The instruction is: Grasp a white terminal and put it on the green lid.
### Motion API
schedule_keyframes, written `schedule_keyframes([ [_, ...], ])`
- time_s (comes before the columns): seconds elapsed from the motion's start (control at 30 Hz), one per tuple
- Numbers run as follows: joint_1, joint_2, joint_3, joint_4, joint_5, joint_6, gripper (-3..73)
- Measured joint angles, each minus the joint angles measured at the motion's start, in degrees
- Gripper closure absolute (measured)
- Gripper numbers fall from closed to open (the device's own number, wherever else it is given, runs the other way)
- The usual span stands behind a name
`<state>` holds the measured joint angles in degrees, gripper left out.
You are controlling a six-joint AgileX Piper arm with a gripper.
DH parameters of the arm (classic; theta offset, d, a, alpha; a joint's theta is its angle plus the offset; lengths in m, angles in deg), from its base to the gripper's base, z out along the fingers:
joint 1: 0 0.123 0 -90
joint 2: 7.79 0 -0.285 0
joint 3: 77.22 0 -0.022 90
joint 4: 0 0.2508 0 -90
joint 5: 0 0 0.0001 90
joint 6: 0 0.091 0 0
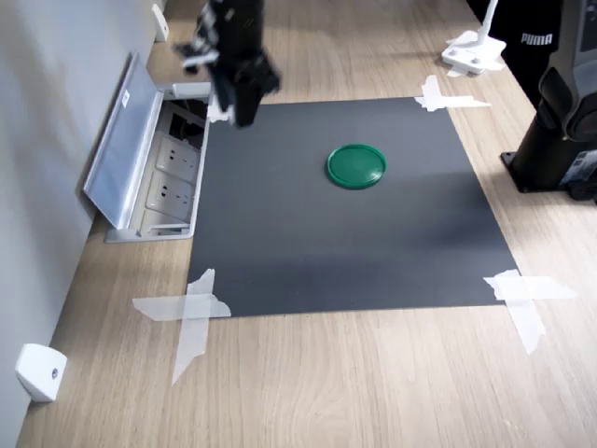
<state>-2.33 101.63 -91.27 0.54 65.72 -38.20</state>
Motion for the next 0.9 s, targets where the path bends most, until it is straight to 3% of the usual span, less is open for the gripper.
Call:
schedule_keyframes([
  [0.47, 0.0, -17.6, 32.9, -2.5, -10.1, -2.3, 37.1],
  [0.9, 0.0, -17.5, 42.8, -7.0, -21.9, 0.7, 37.1],
])
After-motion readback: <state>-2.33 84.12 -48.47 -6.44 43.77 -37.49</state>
